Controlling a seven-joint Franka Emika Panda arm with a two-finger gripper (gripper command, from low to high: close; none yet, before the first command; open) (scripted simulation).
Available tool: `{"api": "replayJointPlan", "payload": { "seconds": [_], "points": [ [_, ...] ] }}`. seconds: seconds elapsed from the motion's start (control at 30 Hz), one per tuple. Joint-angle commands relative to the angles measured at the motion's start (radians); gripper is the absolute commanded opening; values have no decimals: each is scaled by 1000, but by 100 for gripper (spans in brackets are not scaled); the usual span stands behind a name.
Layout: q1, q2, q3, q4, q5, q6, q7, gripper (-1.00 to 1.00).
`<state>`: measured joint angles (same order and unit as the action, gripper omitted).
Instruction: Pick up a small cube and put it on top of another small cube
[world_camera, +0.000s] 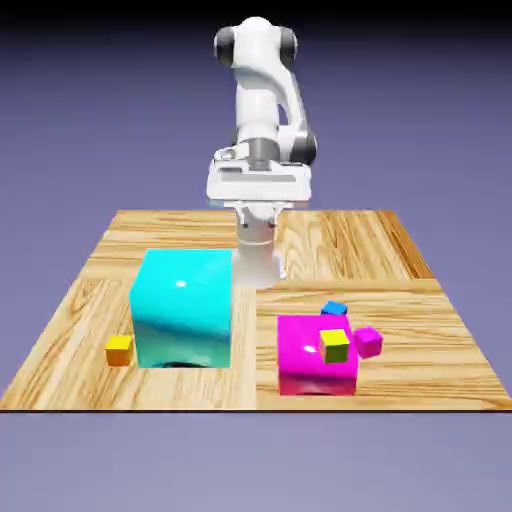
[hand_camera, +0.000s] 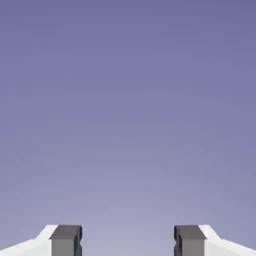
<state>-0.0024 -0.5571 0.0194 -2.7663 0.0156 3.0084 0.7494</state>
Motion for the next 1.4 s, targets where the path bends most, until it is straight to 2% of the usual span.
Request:
{"api": "replayJointPlan", "payload": {
  "seconds": [0.0, 0.7, 1.1, 1.2, 1.3, 1.33, 1.37],
  "points": [
    [-8, 35, -12, 36, 26, -39, 9, 0],
    [-141, 795, -343, 741, 581, -839, 192, 0],
    [-87, 1200, -778, 788, 813, -1111, 235, 0],
    [-72, 1227, -831, 760, 822, -1114, 233, 0],
    [-87, 1325, -744, 734, 931, -1017, 175, 0],
    [-87, 1325, -744, 734, 931, -1017, 175, -100],
    [-87, 1325, -744, 734, 931, -1017, 175, -100]
  ]
}}
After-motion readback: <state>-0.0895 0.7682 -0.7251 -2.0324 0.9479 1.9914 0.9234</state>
